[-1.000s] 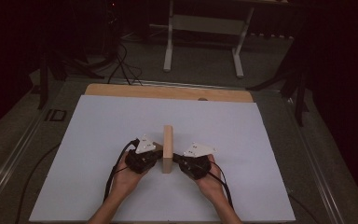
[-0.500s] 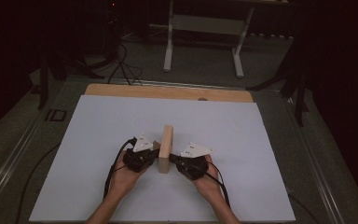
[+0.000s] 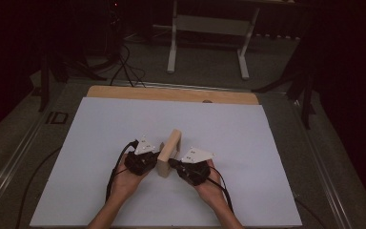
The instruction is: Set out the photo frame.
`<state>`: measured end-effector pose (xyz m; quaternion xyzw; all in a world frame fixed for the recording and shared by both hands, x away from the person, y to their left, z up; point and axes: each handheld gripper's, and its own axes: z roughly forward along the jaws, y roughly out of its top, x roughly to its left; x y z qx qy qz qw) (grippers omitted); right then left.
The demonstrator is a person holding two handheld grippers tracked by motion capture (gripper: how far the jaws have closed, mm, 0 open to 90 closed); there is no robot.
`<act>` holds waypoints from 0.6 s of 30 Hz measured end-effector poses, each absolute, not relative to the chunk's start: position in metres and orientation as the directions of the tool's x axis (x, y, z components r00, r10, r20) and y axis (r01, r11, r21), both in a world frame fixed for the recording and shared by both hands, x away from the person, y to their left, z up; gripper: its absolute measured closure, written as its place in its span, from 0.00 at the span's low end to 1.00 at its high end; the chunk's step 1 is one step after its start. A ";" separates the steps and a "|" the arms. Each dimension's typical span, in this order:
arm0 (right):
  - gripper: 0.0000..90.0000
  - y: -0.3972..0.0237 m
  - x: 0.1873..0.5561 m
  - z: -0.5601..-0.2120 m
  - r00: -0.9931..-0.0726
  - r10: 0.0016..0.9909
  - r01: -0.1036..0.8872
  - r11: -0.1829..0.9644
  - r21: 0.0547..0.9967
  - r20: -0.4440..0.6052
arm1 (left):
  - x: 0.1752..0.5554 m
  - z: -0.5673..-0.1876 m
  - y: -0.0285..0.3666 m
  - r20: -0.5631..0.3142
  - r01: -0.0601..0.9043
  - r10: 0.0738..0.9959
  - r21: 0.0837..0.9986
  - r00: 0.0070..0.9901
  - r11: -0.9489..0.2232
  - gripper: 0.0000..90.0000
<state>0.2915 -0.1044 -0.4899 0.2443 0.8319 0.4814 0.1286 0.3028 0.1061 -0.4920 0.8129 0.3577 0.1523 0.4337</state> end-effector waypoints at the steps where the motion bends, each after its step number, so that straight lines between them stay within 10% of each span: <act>1: 1.00 -0.104 0.292 -0.490 -0.848 0.529 0.281 0.416 0.865 0.021 | 0.303 -0.492 0.106 -0.062 0.449 0.714 0.815 0.698 -0.368 1.00; 18: 0.92 -0.112 0.293 -0.486 -0.837 0.548 0.274 0.419 0.866 0.000 | 0.299 -0.485 0.118 -0.079 0.449 0.752 0.841 0.655 -0.302 0.87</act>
